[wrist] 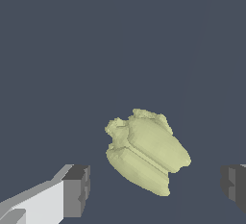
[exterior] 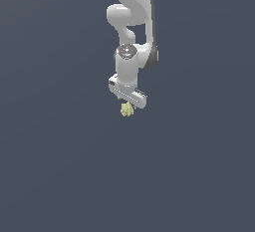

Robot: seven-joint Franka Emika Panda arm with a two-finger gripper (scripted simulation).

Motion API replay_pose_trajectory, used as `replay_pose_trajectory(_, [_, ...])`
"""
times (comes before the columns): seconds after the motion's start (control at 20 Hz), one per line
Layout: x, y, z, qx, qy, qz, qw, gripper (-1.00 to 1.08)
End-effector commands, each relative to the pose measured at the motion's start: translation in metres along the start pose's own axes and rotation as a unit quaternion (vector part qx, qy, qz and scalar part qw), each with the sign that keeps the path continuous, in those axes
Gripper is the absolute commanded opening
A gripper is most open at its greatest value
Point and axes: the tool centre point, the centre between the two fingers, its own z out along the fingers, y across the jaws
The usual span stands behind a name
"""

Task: Pick up the object and move it to a goal position.

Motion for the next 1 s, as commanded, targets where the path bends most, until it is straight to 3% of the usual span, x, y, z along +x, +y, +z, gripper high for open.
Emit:
replay_pose_trajectory(0.0, [0.000, 0.000, 0.004, 0.000, 0.000, 0.000, 1.0000, 1.00])
replay_pose_trajectory(0.75, [-0.001, 0.001, 0.049, 0.000, 0.000, 0.002, 1.0000, 1.00])
replay_pose_trajectory(0.8, [-0.001, 0.001, 0.049, 0.000, 0.000, 0.002, 1.0000, -1.00])
replay_pose_trajectory(0.95, [-0.001, 0.001, 0.049, 0.000, 0.000, 0.002, 1.0000, -1.00])
